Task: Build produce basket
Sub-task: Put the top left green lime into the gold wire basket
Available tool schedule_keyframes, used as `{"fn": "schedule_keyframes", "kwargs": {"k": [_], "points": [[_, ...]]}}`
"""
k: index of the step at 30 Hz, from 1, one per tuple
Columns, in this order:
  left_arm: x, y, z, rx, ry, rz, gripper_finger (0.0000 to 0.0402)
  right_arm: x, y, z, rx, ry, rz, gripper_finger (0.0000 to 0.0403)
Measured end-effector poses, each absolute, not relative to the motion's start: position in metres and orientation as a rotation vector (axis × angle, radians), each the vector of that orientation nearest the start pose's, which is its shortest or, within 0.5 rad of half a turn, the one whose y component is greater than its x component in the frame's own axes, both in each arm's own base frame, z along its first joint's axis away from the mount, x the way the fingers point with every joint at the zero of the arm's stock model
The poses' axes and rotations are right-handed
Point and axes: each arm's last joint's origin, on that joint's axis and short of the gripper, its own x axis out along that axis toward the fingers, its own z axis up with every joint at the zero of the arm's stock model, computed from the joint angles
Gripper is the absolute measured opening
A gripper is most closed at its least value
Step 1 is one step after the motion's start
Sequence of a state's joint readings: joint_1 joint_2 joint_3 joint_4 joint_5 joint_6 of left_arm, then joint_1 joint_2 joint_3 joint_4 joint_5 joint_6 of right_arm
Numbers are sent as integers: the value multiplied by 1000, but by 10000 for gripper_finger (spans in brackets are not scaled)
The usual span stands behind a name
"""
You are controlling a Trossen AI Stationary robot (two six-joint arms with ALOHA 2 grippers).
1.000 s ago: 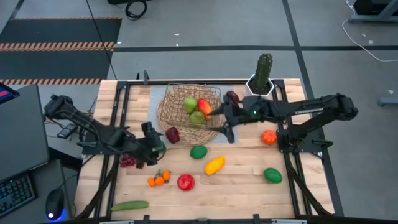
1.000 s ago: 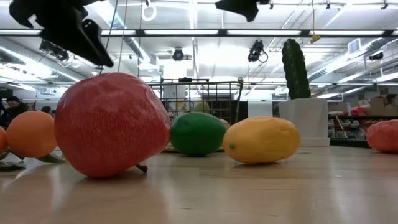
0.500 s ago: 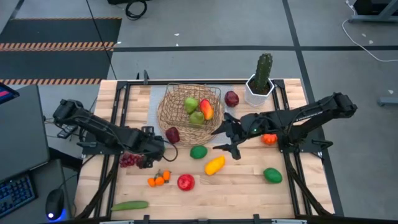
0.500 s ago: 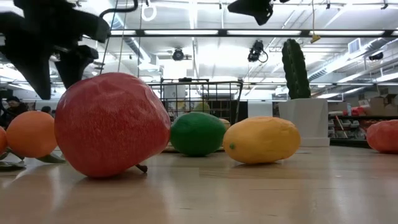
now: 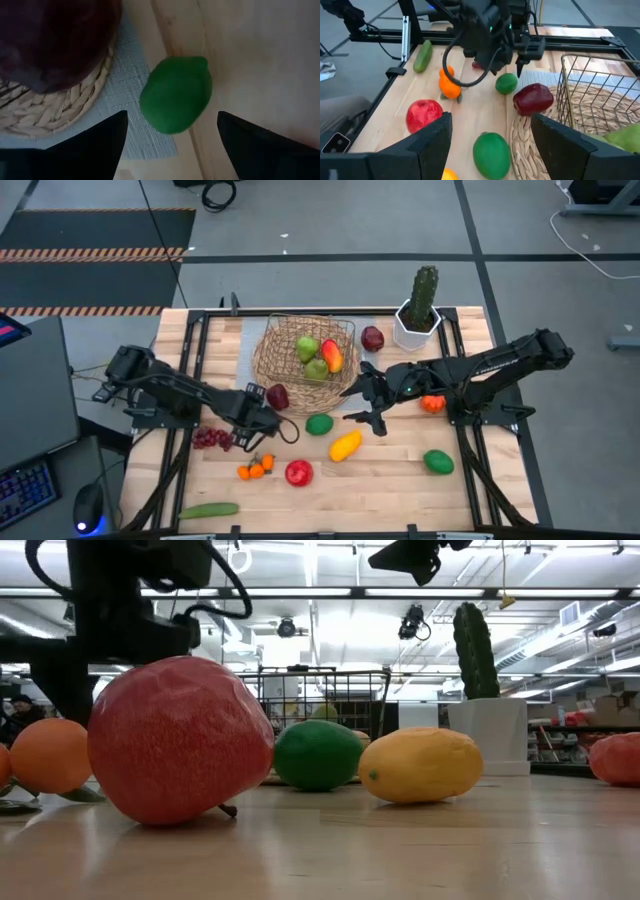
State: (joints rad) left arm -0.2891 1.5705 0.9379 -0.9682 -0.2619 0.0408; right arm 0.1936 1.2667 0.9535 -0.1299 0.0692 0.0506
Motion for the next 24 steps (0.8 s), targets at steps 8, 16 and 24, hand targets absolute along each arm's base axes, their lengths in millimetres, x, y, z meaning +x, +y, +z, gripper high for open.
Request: {"fn": "schedule_keyframes", "kwargs": {"k": [8, 16, 24], "points": [[257, -57, 156, 468, 1550, -70, 316, 275, 52, 295, -8, 450, 118, 274], [259, -57, 140, 433, 1629, -113, 278, 274, 52, 293, -10, 472, 120, 274], [253, -61, 146, 443, 1701, -110, 167, 273, 53, 291, 52, 496, 111, 274]]}}
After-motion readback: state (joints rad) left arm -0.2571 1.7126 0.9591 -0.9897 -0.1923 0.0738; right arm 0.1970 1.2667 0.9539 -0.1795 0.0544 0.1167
